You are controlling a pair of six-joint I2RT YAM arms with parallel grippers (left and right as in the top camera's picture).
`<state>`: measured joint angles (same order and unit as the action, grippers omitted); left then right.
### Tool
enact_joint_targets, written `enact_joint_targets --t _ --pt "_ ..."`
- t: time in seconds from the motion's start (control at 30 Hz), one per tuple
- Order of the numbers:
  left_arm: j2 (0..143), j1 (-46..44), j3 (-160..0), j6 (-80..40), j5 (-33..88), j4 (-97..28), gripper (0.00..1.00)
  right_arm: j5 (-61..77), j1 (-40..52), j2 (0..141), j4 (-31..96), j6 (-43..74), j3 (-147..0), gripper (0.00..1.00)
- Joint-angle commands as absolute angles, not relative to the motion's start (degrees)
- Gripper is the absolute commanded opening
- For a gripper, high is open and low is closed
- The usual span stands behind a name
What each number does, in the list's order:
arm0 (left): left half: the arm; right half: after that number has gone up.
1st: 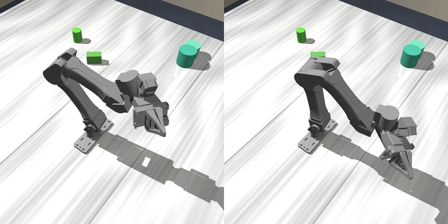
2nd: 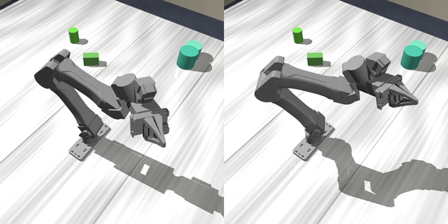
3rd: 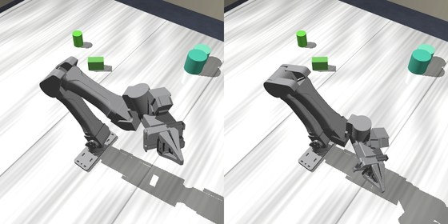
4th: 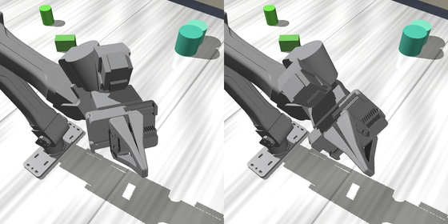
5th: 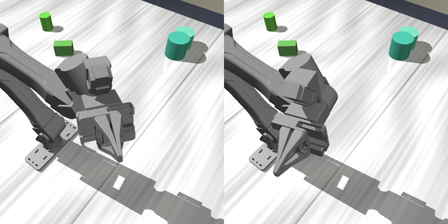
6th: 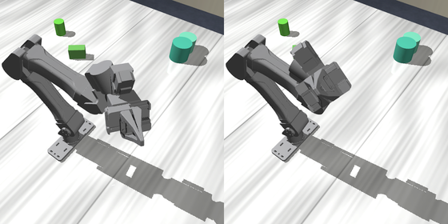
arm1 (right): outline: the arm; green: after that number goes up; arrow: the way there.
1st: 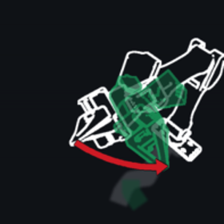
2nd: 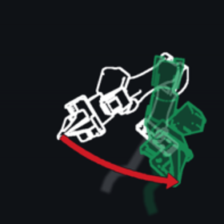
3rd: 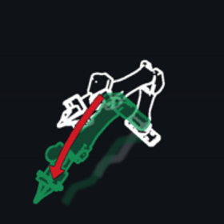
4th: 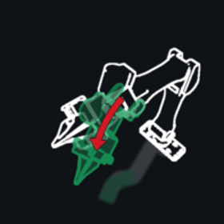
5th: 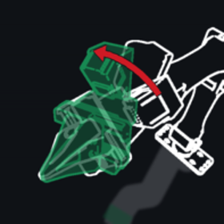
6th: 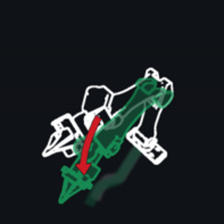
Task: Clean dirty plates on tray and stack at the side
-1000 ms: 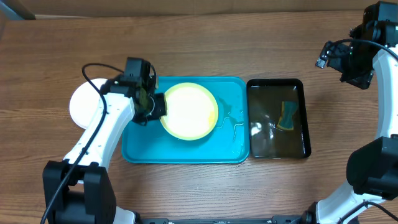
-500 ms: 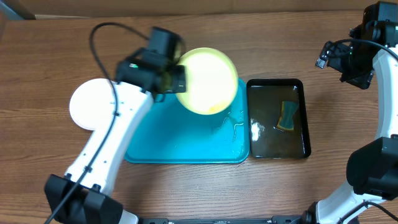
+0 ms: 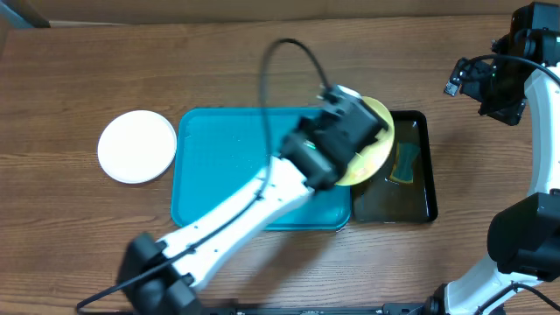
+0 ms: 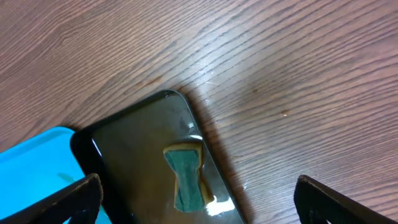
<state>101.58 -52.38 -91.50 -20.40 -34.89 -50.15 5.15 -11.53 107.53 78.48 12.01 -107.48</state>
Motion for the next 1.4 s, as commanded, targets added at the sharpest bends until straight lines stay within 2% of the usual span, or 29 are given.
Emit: enact_joint_targets --t 0.0,0.3,0.5,0.77,0.9,1.07,1.37 --pt "105.3 -56.9 -92.7 -16.8 -48.4 -47.7 0.04 5.2 -11.6 106.8 78.1 12.4 -108.3 1.0" --pt "112.2 -67.7 -92.7 1.9 -77.8 -32.3 0.04 5.2 -11.6 106.8 78.1 12.4 -108.3 1.0" --pt "112.4 -70.0 -92.7 9.2 -79.0 -24.3 0.04 5.2 -11.6 106.8 78.1 12.4 -108.3 1.0" --pt "112.4 -69.9 -92.7 10.2 -78.4 -23.0 0.04 5.2 -11.6 106.8 78.1 12.4 -108.3 1.0" --pt "112.4 -68.9 -92.7 5.1 -73.7 -24.6 0.04 5.2 -11.6 106.8 78.1 12.4 -108.3 1.0" --pt "112.4 -65.2 -92.7 -2.3 -61.4 -31.2 0.04 5.2 -11.6 106.8 78.1 12.4 -108.3 1.0" --pt "109.8 -51.4 -92.8 -15.5 -24.3 -41.8 0.04 5.2 -11.6 106.8 78.1 12.4 -108.3 1.0"
